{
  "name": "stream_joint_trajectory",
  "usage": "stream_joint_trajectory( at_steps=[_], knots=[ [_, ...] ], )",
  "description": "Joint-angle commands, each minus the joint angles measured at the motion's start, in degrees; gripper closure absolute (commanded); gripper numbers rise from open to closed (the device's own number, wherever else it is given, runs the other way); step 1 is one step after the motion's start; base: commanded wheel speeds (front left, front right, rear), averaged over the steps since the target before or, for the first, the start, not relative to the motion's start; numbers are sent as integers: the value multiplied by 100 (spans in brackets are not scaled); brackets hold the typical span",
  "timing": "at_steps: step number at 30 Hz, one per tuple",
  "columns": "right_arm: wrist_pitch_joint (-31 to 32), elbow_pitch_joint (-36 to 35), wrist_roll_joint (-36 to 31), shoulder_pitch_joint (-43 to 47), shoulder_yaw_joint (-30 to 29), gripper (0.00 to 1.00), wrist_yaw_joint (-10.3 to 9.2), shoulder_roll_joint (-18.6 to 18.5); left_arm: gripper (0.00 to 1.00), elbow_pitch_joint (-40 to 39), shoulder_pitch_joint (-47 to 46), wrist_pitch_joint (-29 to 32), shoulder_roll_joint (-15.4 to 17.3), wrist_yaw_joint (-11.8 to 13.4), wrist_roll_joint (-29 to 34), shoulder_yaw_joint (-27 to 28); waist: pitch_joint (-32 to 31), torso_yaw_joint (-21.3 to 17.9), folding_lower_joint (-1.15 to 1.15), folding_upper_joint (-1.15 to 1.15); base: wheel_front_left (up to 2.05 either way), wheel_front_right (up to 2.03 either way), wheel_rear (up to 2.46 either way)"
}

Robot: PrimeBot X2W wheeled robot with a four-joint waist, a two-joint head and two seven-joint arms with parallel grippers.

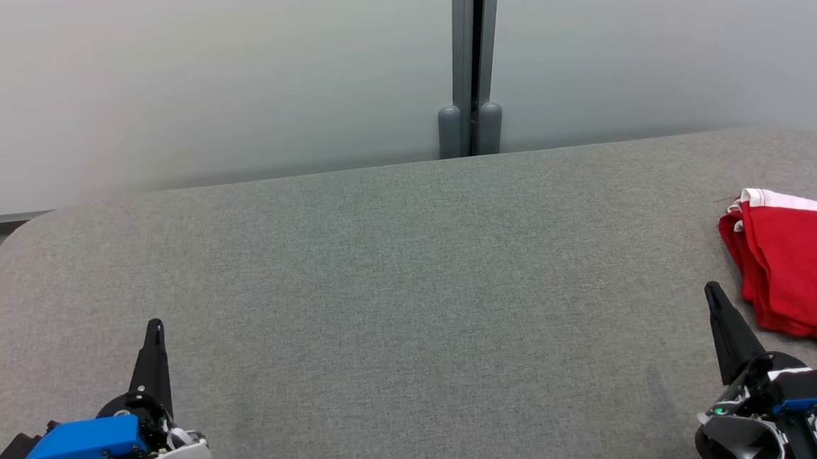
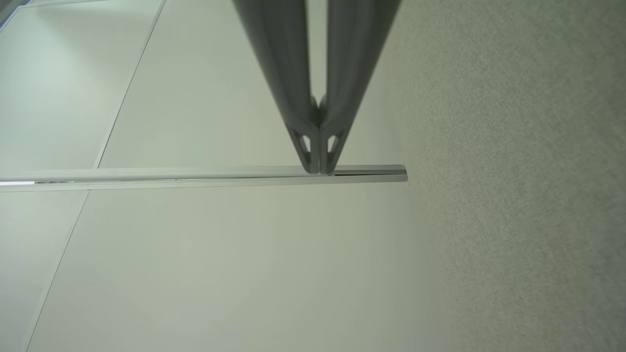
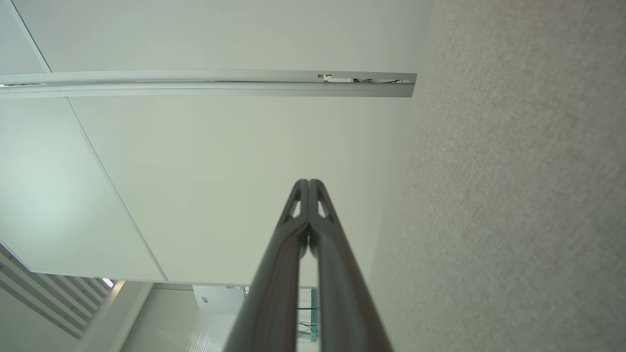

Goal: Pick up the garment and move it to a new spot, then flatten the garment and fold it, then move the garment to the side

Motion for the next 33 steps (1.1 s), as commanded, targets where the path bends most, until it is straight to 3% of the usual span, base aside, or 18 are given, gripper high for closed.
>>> stream_joint_trajectory(
  at_steps=[1,33],
  knots=[
    [24,-16,15,-78,-13,100,2,-27,100,-23,-57,24,-11,-25,-16,13,0,0,0,0,0,0,0],
    [23,-16,16,-78,-13,100,2,-27,100,-24,-56,21,-12,-26,-20,9,0,0,0,0,0,0,0]
  ],
)
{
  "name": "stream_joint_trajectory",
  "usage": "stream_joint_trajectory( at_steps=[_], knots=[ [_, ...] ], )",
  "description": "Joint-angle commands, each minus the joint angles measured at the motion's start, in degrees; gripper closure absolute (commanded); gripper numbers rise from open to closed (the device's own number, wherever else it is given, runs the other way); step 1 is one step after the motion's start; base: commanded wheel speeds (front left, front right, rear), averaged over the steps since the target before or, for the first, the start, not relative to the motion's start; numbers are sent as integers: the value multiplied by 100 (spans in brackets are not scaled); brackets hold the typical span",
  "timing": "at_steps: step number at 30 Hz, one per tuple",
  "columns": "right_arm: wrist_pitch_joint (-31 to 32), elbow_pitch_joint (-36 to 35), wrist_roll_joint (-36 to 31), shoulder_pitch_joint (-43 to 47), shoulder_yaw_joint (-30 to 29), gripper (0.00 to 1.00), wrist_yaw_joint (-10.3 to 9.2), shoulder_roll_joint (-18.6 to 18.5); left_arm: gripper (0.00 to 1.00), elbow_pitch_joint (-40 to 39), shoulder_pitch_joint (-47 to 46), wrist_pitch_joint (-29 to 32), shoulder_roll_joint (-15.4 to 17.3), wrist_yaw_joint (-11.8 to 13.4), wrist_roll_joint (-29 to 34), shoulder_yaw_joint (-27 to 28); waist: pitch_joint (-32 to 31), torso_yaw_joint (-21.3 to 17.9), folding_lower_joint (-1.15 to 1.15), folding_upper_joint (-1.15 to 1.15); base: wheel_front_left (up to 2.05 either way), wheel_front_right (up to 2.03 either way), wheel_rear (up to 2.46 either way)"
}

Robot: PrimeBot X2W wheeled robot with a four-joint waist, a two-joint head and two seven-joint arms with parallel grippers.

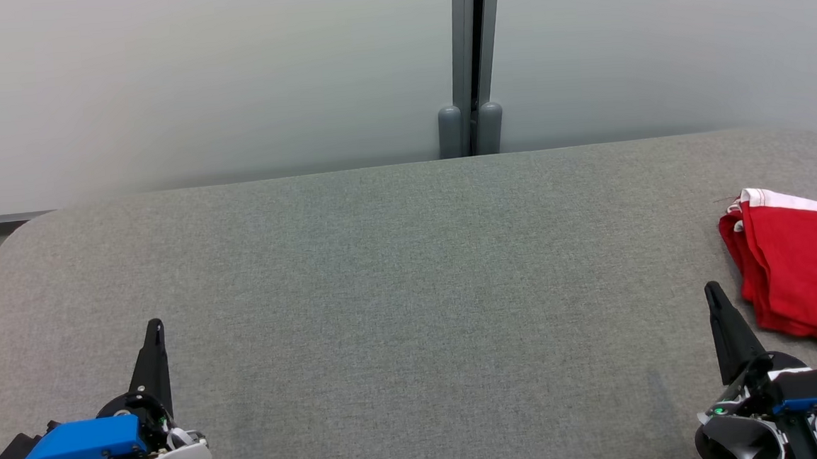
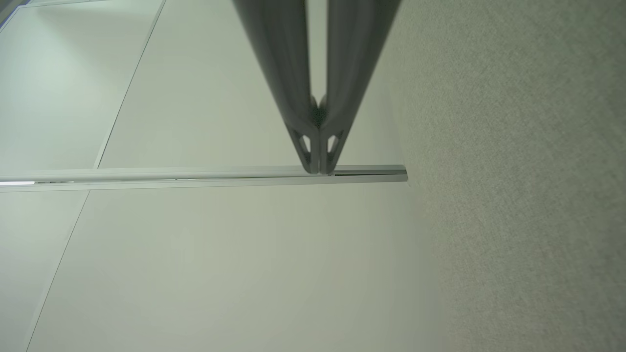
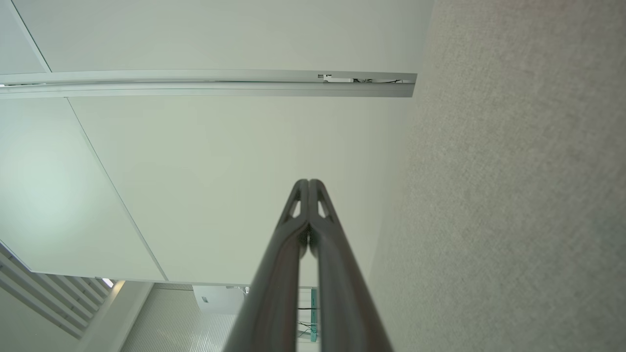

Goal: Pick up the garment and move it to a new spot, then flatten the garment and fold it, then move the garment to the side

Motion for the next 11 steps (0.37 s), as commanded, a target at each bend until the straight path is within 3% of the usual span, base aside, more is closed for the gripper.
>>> stream_joint_trajectory(
  at_steps=[1,11],
  knots=[
    [23,-16,16,-78,-13,100,2,-27,100,-24,-56,21,-12,-26,-20,9,0,0,0,0,0,0,0],
    [23,-16,16,-78,-12,100,2,-27,100,-24,-56,20,-12,-26,-19,8,0,0,0,0,0,0,0]
  ],
)
